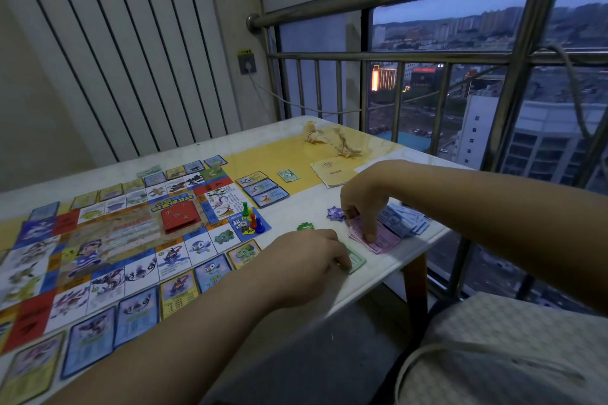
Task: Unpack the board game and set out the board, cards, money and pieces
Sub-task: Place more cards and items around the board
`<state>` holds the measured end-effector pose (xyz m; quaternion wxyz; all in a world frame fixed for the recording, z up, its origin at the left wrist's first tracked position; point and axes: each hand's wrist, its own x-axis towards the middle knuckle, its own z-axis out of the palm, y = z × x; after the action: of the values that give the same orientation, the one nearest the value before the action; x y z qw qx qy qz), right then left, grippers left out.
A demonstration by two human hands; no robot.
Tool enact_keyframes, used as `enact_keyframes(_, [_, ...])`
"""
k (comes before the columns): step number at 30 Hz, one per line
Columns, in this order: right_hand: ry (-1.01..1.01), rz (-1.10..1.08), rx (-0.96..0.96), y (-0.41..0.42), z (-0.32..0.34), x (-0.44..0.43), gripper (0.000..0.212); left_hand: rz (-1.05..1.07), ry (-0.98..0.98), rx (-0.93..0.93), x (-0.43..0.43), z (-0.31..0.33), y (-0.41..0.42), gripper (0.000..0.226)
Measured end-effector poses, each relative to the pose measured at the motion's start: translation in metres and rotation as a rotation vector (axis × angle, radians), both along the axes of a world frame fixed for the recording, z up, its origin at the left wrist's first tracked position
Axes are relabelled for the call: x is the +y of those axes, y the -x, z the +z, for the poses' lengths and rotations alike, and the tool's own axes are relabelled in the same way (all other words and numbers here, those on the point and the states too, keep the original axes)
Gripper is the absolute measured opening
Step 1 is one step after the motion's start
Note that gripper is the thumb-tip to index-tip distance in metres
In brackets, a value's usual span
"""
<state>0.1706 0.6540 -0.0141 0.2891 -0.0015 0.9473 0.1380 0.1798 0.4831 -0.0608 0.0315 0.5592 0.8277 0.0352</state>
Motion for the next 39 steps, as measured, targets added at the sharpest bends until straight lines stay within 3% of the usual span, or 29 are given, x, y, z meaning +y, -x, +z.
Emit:
enact_keyframes(27, [0.015, 0.058, -0.027, 0.004, 0.005, 0.005, 0.057, 0.034, 0.088, -0.023, 0.01, 0.011, 0.003, 0.032])
enact_keyframes(30, [0.008, 0.09, -0.034, 0.006, 0.003, 0.006, 0.055, 0.114, 0.052, -0.08, 0.015, 0.016, 0.006, 0.03])
enact_keyframes(35, [0.037, 0.115, -0.052, 0.009, 0.002, 0.011, 0.046, 0.367, -0.147, -0.023, 0.036, 0.01, 0.008, 0.028])
enact_keyframes(39, [0.054, 0.152, -0.004, 0.009, -0.004, 0.015, 0.049, 0.537, -0.09, -0.141, 0.054, -0.001, 0.015, 0.037])
